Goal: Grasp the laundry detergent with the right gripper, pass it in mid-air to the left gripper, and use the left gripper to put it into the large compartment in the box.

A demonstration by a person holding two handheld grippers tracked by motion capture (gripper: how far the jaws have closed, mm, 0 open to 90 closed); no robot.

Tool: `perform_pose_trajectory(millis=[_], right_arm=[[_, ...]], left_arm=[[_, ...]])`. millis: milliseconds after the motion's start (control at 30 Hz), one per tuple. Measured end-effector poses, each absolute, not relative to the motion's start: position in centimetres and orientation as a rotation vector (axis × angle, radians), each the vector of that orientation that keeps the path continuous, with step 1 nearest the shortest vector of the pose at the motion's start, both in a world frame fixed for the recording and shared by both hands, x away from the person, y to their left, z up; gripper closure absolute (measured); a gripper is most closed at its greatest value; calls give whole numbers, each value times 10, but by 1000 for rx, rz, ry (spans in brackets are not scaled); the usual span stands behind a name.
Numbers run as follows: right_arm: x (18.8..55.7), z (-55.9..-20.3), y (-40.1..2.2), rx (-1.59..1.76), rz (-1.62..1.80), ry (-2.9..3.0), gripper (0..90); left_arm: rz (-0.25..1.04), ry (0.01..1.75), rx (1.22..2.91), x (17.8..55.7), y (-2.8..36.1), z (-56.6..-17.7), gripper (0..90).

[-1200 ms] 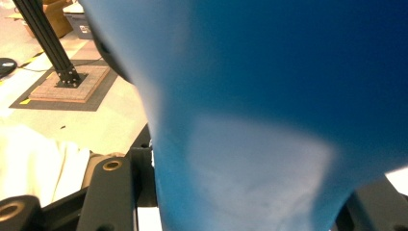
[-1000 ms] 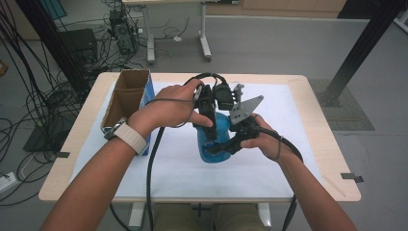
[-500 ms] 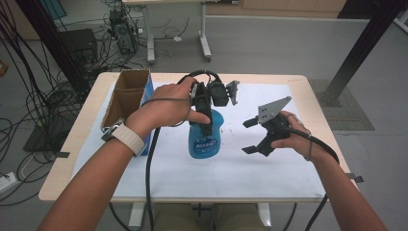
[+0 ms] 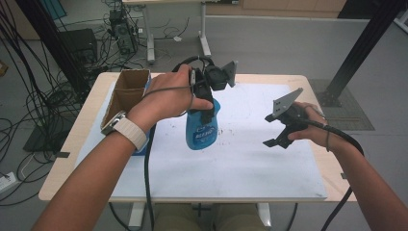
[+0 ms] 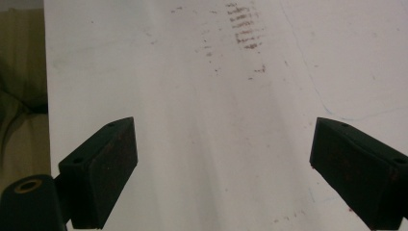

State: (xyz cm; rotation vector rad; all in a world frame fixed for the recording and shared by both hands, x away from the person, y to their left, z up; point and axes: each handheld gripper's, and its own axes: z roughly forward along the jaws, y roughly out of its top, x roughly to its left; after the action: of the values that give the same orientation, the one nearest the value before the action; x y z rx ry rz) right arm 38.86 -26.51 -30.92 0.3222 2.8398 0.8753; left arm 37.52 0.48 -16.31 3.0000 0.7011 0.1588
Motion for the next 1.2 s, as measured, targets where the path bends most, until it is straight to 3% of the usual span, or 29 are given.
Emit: perform_pose_trajectory(millis=[1200], right_arm=[[396,-296,-281,333,782,2843,110]], left_arm=[[296,1380,2760,406,46,-87,374]])
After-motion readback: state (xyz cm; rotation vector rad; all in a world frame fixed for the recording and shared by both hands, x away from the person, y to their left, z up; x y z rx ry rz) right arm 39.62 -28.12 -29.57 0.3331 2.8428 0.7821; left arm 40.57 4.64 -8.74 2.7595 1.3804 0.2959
